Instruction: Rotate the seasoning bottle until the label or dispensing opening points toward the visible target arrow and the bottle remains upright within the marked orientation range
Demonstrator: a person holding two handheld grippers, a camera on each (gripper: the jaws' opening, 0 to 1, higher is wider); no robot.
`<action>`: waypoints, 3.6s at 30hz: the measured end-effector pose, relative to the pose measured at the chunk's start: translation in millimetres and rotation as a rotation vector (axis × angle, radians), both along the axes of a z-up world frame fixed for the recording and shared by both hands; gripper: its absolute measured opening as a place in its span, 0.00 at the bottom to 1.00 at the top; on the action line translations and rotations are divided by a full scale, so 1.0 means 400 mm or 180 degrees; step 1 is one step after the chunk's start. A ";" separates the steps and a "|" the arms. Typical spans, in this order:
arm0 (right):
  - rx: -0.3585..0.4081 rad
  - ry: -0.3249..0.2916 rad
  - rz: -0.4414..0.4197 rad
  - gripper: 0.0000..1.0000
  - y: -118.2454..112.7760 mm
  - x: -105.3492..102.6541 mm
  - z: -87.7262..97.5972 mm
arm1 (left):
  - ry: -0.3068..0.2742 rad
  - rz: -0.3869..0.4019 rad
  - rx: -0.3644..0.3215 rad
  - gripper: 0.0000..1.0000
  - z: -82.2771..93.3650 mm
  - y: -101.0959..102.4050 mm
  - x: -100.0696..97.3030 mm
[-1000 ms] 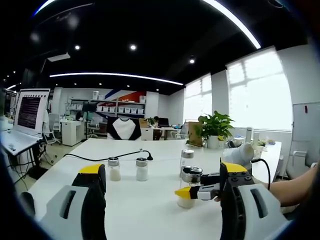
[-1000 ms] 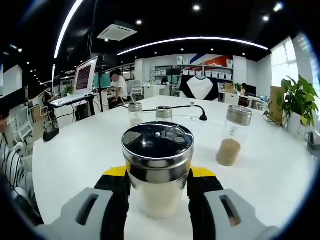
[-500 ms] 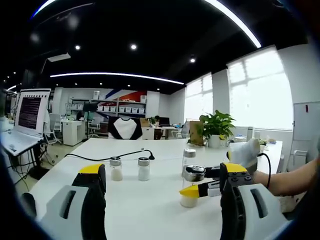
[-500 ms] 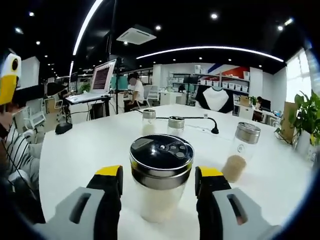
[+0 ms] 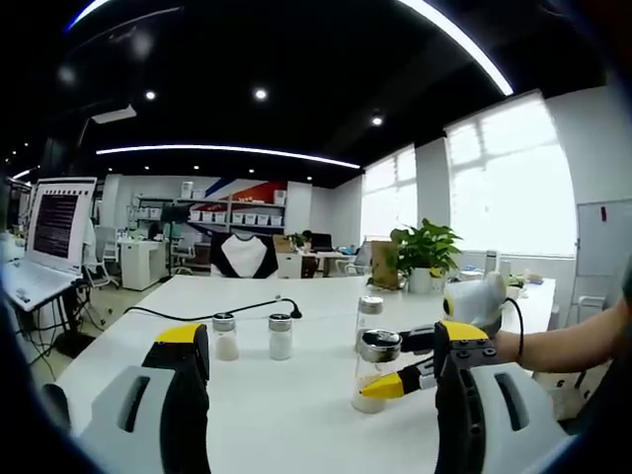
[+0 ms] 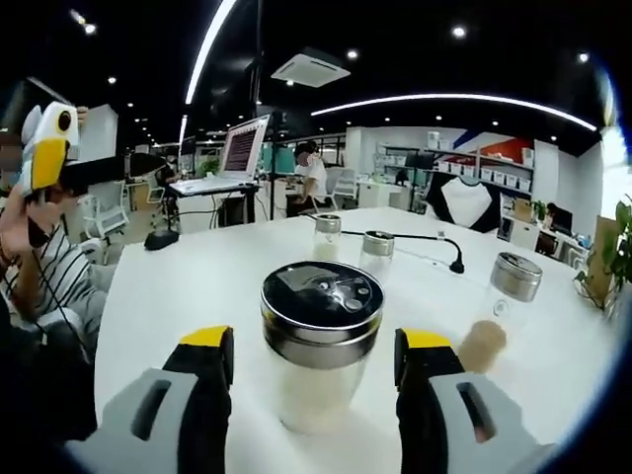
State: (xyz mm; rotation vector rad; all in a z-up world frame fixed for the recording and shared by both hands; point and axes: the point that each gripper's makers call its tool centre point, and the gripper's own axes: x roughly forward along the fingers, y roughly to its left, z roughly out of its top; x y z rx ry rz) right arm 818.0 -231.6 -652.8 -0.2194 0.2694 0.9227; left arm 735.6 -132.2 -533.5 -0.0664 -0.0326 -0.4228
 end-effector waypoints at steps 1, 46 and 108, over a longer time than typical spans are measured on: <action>0.0012 -0.0074 0.0078 0.60 0.004 -0.004 0.006 | 0.0001 -0.0007 0.0004 1.00 0.000 -0.001 0.000; 0.0269 0.0087 0.0179 0.41 0.001 0.015 -0.008 | 0.0021 -0.0044 0.0100 0.99 -0.011 -0.003 0.011; 0.0167 0.0126 -0.1058 0.41 -0.017 0.036 -0.024 | 0.0033 -0.0188 0.0156 0.98 -0.019 -0.036 -0.019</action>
